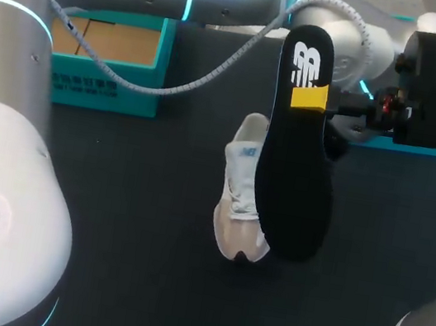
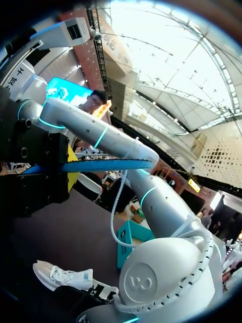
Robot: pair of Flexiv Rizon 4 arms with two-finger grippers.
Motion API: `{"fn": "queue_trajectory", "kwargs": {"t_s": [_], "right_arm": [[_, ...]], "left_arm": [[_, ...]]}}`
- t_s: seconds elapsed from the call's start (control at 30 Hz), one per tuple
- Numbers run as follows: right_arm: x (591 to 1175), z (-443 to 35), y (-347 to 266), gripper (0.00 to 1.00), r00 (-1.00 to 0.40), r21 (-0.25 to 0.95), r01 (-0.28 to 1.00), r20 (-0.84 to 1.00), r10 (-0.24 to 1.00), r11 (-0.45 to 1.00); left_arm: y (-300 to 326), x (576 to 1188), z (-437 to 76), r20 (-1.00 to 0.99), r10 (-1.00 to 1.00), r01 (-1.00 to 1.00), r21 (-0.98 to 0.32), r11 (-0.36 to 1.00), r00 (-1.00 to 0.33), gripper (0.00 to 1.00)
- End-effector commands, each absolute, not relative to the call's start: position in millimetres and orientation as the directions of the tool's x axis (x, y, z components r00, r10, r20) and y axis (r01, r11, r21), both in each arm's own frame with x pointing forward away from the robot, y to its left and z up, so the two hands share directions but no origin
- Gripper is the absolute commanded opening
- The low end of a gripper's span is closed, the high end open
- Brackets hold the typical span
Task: Take the shoe out of the shoebox, open the shoe tongue, remove and reinsert the insole, then place the shoe into the shoebox
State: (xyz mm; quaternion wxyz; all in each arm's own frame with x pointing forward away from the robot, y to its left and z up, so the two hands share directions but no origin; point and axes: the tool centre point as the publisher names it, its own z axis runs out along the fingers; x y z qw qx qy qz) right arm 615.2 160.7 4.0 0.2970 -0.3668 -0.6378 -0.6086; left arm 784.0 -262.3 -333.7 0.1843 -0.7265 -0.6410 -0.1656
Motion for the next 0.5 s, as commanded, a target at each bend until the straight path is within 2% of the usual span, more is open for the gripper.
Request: {"fn": "queue_trajectory", "kwargs": {"t_s": [0.03,0.5], "right_arm": [[618.6,3.5,165.2,0.00,-0.553,0.557,0.831,0.826,0.107,-0.006],[618.6,3.5,165.2,0.00,-0.553,0.557,0.831,0.826,0.107,-0.006]], "left_arm": [[-270.7,783.0,-333.0,0.491,0.865,0.994,-0.052,-0.095,0.108,0.00],[-246.5,770.8,-340.4,0.556,0.829,0.997,-0.077,-0.026,0.064,0.00]]}}
